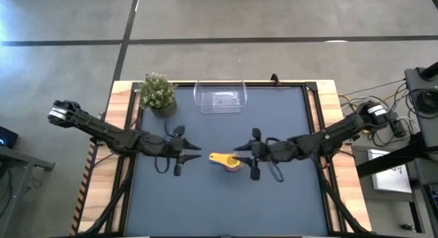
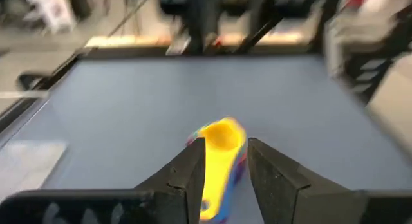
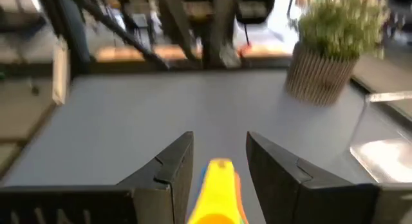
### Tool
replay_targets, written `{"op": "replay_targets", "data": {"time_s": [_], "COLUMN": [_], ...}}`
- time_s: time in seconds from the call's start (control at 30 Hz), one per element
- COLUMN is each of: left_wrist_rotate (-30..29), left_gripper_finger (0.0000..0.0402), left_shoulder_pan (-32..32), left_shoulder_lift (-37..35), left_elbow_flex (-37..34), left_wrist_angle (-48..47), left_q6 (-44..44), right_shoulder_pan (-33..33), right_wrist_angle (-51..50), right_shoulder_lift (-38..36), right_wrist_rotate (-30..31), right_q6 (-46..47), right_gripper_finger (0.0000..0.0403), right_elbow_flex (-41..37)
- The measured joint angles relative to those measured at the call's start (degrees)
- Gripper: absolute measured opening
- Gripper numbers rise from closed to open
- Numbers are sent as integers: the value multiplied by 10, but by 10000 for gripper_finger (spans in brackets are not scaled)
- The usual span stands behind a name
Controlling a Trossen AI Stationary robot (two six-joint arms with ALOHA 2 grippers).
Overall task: Nest measuring cups in basket
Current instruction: Put the stacked measuring cups into the transparent bin
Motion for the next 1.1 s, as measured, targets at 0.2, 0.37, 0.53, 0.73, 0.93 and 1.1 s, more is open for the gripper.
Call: {"op": "replay_targets", "data": {"time_s": [0.2, 0.37, 0.53, 0.73, 0.93, 1.1], "left_wrist_rotate": [-5, 40, 53, 84, 151, 152], "left_gripper_finger": [145, 199, 238, 264, 277, 279], "left_shoulder_pan": [22, 33, 42, 62, 90, 100], "left_shoulder_lift": [94, 179, 256, 323, 362, 371], "left_elbow_flex": [125, 197, 265, 328, 360, 350], "left_wrist_angle": [-183, -250, -314, -358, -387, -401], "left_q6": [-11, -14, -11, -2, 4, 8], "right_shoulder_pan": [14, 20, 21, 21, 21, 21], "right_wrist_angle": [64, 61, 55, 50, 44, 44], "right_shoulder_lift": [-44, -49, -47, -49, -49, -52], "right_wrist_rotate": [12, 10, 11, 10, 11, 11], "right_q6": [-28, -40, -60, -73, -71, -70], "right_gripper_finger": [127, 129, 125, 124, 120, 111], "right_elbow_flex": [-48, -57, -55, -55, -55, -55]}}
